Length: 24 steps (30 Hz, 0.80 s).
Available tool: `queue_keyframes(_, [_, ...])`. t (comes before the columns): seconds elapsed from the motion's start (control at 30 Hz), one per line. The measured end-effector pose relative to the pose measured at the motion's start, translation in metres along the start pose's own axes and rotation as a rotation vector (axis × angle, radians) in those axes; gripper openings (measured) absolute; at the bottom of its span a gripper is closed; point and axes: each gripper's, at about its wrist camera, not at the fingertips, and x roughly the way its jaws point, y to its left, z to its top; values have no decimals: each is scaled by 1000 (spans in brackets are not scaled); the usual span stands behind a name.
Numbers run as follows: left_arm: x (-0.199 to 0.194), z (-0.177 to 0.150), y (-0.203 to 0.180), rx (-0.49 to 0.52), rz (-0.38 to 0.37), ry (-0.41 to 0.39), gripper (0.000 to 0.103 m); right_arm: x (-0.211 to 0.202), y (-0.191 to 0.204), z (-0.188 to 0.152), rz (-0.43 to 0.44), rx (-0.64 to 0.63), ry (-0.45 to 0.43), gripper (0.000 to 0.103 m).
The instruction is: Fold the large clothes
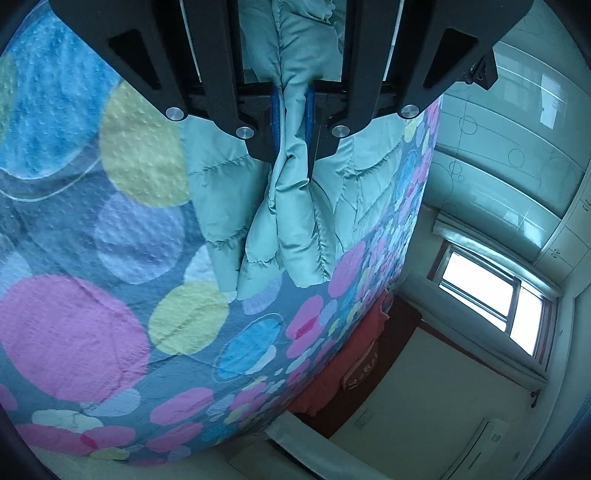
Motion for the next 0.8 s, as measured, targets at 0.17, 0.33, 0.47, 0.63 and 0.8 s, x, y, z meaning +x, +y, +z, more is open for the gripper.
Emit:
queue_keyframes(0.17, [20, -16, -5, 66, 94, 25, 68, 10, -37, -7, -24, 46, 23, 10])
queue_keyframes(0.33, [31, -19, -5, 126, 145, 30, 68, 21, -51, -12, -29, 52, 44, 11])
queue_keyframes(0.47, [14, -19, -8, 148, 154, 12, 67, 15, -54, -10, 2, 82, 55, 19])
queue_keyframes(0.63, [-29, -23, -22, 202, 104, -98, 66, -30, -40, -11, -33, 26, -21, 27])
queue_keyframes(0.8, [-46, -39, -31, 220, 39, -93, 66, -63, -10, -30, 53, -60, -23, 27])
